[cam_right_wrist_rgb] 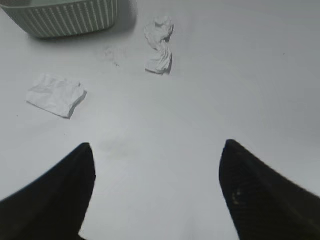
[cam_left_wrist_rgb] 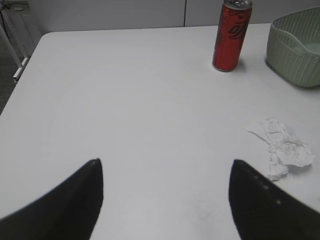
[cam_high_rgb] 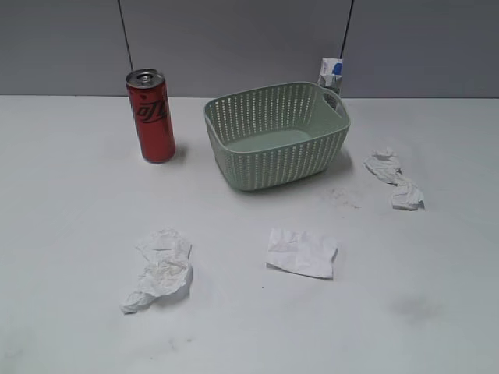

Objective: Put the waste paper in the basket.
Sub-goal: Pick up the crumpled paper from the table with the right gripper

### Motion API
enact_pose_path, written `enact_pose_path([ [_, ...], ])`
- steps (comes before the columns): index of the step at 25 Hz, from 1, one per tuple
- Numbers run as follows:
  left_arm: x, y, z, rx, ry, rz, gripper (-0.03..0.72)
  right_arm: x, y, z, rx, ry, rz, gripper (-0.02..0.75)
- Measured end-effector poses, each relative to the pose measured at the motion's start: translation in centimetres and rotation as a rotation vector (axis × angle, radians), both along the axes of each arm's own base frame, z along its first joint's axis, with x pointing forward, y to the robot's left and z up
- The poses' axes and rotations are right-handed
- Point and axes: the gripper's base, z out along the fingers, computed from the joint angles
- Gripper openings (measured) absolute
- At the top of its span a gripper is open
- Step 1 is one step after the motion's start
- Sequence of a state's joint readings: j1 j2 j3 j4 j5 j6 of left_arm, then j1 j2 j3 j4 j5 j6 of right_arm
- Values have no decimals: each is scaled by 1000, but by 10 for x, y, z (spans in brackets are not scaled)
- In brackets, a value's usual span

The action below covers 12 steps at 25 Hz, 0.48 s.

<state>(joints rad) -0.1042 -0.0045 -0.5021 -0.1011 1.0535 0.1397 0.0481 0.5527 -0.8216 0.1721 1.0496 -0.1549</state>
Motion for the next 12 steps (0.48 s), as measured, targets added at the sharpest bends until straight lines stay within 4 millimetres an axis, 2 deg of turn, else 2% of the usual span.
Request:
enact_pose_path([
  [3,0,0,0,0,0,0,591,-24,-2,-12,9,-109,-8,587],
  [12,0,0,0,0,0,0,591,-77,-7,-53,-14,-317,-28,587],
])
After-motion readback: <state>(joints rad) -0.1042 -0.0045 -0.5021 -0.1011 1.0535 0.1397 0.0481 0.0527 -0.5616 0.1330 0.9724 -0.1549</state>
